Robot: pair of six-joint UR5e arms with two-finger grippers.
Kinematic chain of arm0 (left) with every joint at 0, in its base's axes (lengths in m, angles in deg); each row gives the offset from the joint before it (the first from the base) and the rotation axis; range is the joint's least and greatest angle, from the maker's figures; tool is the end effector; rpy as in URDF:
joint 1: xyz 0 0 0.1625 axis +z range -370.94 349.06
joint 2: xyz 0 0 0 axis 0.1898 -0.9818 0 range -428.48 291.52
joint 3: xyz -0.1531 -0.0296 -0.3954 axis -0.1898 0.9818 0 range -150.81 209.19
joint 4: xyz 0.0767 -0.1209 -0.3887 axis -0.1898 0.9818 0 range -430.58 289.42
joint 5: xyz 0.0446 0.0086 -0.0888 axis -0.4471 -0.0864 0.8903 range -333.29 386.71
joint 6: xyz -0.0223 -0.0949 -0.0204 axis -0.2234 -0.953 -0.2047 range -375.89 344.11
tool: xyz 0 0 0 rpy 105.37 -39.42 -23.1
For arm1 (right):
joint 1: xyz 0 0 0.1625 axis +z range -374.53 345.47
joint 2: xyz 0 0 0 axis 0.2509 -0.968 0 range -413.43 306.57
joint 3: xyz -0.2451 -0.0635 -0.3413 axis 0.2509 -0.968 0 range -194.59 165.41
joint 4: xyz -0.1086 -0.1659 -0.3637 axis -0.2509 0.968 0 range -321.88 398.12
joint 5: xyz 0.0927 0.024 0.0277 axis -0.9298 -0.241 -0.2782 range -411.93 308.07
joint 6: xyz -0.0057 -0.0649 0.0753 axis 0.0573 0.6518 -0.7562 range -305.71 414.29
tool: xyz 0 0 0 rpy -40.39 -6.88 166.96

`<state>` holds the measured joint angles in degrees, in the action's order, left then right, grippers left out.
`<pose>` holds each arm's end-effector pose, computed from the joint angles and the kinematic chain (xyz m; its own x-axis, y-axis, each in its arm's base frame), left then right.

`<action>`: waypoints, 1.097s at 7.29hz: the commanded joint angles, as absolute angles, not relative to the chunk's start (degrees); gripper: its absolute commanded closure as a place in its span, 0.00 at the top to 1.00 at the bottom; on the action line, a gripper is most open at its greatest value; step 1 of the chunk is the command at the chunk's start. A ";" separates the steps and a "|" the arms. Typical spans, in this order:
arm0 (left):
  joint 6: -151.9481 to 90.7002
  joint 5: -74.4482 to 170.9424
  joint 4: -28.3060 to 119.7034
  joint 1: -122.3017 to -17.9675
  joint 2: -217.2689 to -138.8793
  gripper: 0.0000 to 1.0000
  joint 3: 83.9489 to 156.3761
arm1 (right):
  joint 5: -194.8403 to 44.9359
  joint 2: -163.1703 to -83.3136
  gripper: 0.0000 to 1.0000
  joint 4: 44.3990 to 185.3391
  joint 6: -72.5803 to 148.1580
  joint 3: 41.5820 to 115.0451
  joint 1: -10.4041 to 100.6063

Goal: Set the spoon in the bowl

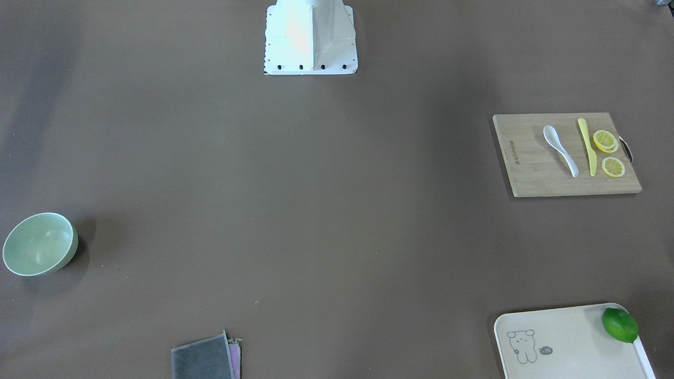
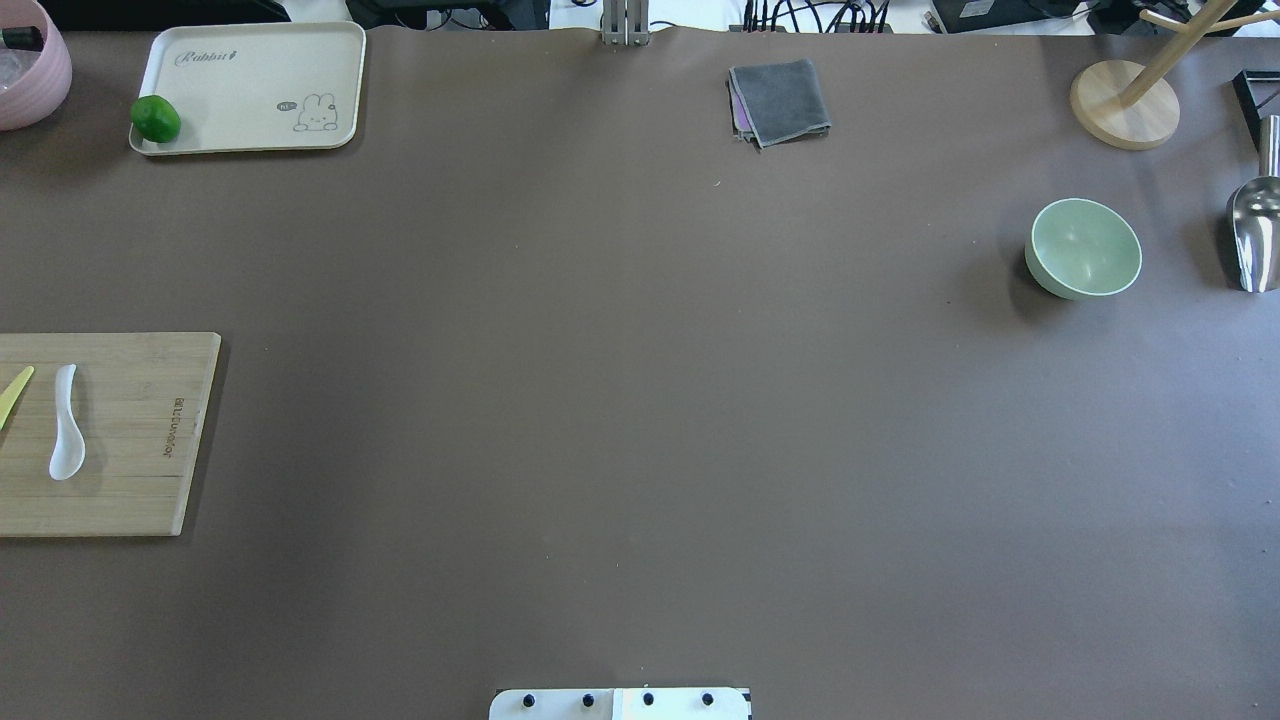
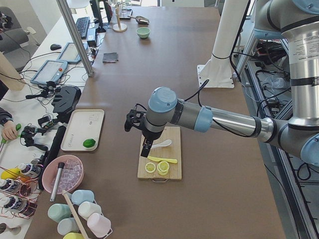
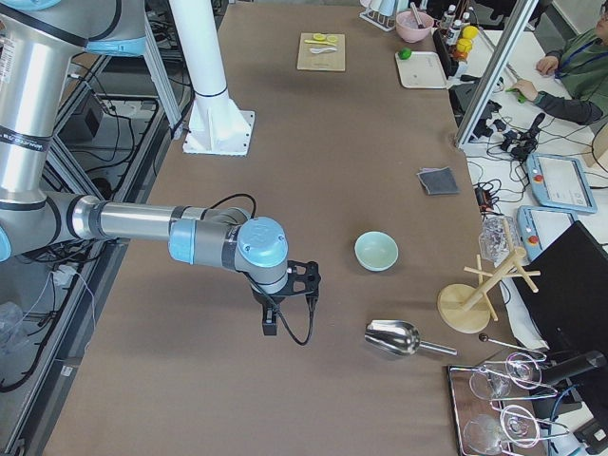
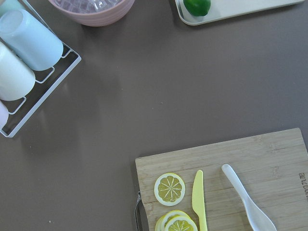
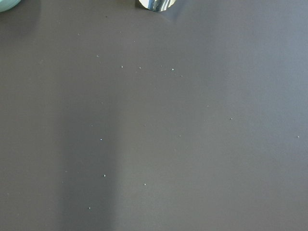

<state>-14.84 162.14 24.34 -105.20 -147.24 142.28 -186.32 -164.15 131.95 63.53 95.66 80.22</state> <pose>-0.0931 -0.4109 0.5370 0.7164 0.1703 -0.6766 0.0580 0.9519 0.3010 0.0913 -0.3295 0.6416 0.7119 -0.0497 0.7005 0.0322 0.9988 0.0382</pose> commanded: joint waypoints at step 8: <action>-12.52 165.81 45.88 -107.00 -149.33 0.98 135.99 | -192.11 -154.42 1.00 120.30 46.82 102.89 80.39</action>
<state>-10.14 162.96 45.05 -107.11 -147.49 137.44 -191.33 -155.78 120.57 49.43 100.32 80.37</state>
